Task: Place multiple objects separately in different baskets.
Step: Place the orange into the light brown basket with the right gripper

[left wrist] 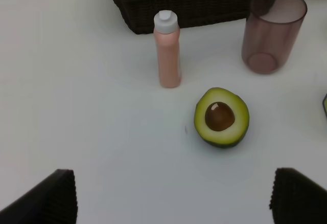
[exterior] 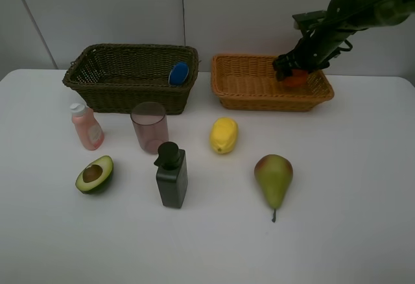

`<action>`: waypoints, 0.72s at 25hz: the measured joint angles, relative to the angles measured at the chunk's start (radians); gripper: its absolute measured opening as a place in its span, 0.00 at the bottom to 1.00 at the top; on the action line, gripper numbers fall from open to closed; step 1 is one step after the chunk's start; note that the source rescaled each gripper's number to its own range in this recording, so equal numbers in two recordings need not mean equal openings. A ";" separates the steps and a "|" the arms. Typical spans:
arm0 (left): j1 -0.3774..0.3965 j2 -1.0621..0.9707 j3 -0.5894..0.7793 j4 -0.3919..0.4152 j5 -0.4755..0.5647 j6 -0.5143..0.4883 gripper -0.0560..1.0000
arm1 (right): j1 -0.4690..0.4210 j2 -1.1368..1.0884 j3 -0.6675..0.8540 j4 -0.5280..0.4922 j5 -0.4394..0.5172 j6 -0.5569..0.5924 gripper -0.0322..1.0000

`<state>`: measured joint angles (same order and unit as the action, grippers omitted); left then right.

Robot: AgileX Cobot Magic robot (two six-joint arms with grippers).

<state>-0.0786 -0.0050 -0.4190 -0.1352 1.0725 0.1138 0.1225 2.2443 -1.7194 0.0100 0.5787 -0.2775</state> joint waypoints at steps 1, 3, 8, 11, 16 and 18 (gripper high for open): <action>0.000 0.000 0.000 0.000 0.000 0.000 1.00 | 0.000 0.000 0.000 0.000 0.002 0.000 0.61; 0.000 0.000 0.000 0.000 0.000 0.000 1.00 | 0.000 0.000 0.000 0.000 0.008 0.000 0.61; 0.000 0.000 0.000 0.000 0.000 0.000 1.00 | 0.000 0.000 0.000 0.001 0.031 0.000 0.61; 0.000 0.000 0.000 0.000 0.000 0.000 1.00 | 0.000 0.000 0.000 0.001 0.033 0.000 0.61; 0.000 0.000 0.000 0.000 0.000 0.000 1.00 | 0.000 0.000 0.000 0.001 0.033 0.000 0.65; 0.000 0.000 0.000 0.000 0.000 0.000 1.00 | 0.000 0.000 -0.001 0.001 0.032 0.000 0.71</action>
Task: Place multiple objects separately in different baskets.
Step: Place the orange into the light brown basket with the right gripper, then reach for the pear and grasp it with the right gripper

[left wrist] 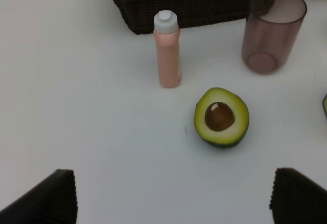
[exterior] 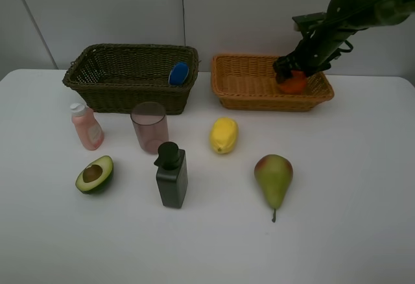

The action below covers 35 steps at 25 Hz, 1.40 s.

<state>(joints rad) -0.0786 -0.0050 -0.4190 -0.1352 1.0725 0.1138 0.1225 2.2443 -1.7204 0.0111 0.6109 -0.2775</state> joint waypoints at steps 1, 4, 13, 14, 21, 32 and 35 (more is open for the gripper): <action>0.000 0.000 0.000 0.000 0.000 0.000 1.00 | 0.000 0.000 -0.001 0.000 0.000 0.000 0.73; 0.000 0.000 0.000 0.000 0.000 0.000 1.00 | 0.000 0.000 -0.001 0.000 -0.002 0.000 0.75; 0.000 0.000 0.000 0.000 0.000 0.000 1.00 | 0.000 0.000 -0.001 0.000 -0.002 0.000 0.76; 0.000 0.000 0.000 0.000 0.000 0.000 1.00 | 0.000 0.000 -0.001 0.000 -0.001 0.000 0.78; 0.000 0.000 0.000 0.000 0.000 0.000 1.00 | 0.000 -0.015 -0.001 -0.003 0.008 0.000 0.95; 0.000 0.000 0.000 0.000 0.000 0.000 1.00 | 0.001 -0.100 -0.001 -0.019 0.089 0.000 0.96; 0.000 0.000 0.000 0.000 0.000 0.000 1.00 | 0.001 -0.102 -0.001 -0.021 0.093 0.000 0.96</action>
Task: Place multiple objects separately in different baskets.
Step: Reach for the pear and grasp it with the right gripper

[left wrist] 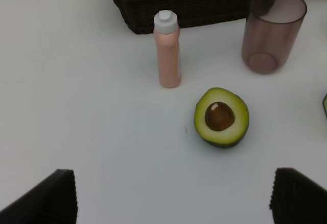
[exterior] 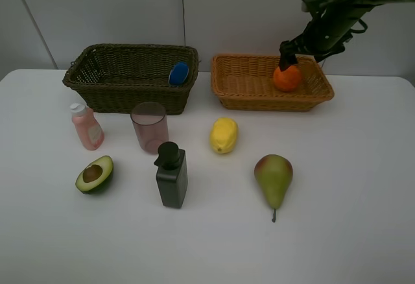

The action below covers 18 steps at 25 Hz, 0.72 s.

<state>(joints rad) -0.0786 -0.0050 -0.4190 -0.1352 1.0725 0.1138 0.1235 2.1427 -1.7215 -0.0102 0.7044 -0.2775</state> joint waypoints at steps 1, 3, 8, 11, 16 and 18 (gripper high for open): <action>0.000 0.000 0.000 0.000 0.000 0.000 1.00 | 0.000 0.000 0.000 0.000 0.006 0.000 0.96; 0.000 0.000 0.000 0.000 0.000 0.000 1.00 | 0.000 0.000 0.000 0.010 0.039 0.000 0.96; 0.000 0.000 0.000 0.000 0.000 0.000 1.00 | 0.001 -0.003 0.000 0.132 0.162 0.000 0.98; 0.000 0.000 0.000 0.000 0.000 0.000 1.00 | 0.008 -0.012 0.000 0.147 0.209 0.001 0.99; 0.000 0.000 0.000 0.000 0.000 0.000 1.00 | 0.063 -0.066 0.000 0.081 0.232 0.088 0.99; 0.000 0.000 0.000 0.000 0.000 0.000 1.00 | 0.088 -0.095 0.000 0.044 0.247 0.141 0.99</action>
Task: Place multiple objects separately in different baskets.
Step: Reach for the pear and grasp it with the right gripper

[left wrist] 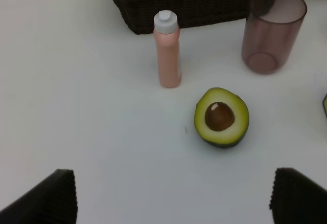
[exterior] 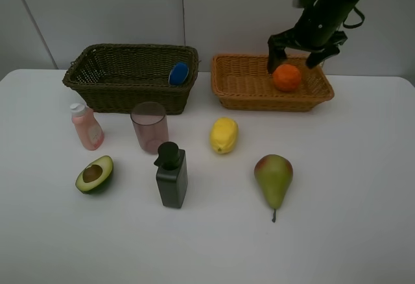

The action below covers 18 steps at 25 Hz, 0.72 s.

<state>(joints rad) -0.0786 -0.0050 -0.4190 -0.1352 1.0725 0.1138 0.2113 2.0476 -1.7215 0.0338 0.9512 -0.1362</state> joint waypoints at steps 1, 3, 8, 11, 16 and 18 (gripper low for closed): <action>0.000 0.000 0.000 0.000 0.000 0.000 1.00 | 0.012 -0.015 0.000 -0.017 0.013 0.026 0.99; 0.000 0.000 0.000 0.000 0.000 0.000 1.00 | 0.034 -0.040 0.000 -0.044 0.050 0.060 1.00; 0.000 0.000 0.000 0.000 0.000 0.000 1.00 | 0.094 -0.082 0.014 -0.081 0.127 0.104 1.00; 0.000 0.000 0.000 0.000 0.000 0.000 1.00 | 0.123 -0.136 0.079 -0.082 0.120 0.136 1.00; 0.000 0.000 0.000 0.000 0.000 0.000 1.00 | 0.160 -0.259 0.268 -0.081 0.046 0.205 1.00; 0.000 0.000 0.000 0.000 0.000 0.000 1.00 | 0.177 -0.301 0.338 -0.080 0.015 0.237 1.00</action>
<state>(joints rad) -0.0786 -0.0050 -0.4190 -0.1352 1.0725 0.1138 0.3878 1.7463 -1.3834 -0.0461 0.9658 0.1008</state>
